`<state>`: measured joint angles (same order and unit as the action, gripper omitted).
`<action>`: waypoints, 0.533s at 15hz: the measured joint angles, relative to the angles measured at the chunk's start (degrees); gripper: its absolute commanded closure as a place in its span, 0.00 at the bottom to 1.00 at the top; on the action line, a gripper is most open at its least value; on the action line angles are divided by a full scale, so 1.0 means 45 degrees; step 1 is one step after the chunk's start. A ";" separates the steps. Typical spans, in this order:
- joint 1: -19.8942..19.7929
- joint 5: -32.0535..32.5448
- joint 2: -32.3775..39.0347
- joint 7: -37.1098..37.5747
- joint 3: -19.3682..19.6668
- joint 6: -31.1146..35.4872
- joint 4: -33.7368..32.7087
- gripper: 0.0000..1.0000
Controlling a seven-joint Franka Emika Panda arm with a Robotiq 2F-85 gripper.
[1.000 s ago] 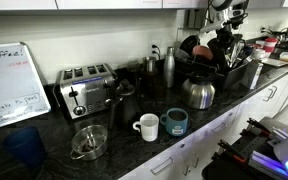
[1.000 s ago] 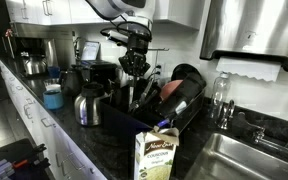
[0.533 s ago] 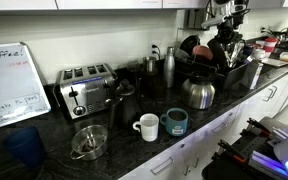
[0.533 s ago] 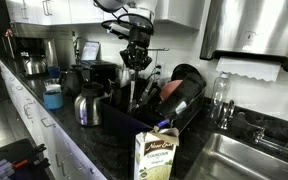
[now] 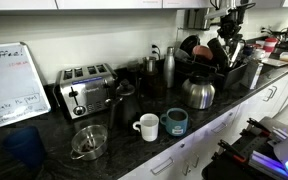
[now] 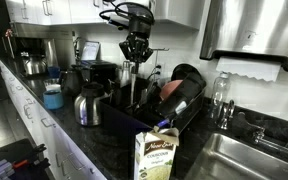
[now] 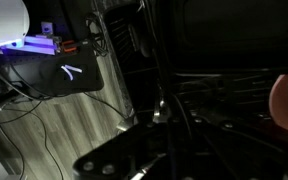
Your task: Remove the knife from the dish rack and place it on the counter
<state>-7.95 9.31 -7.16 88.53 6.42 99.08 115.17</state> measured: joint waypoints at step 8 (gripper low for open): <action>-0.0226 -0.0665 -0.1228 -0.0059 0.0354 -0.0065 -0.0281 0.99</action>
<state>-8.97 6.31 -12.69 88.27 8.01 98.79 113.90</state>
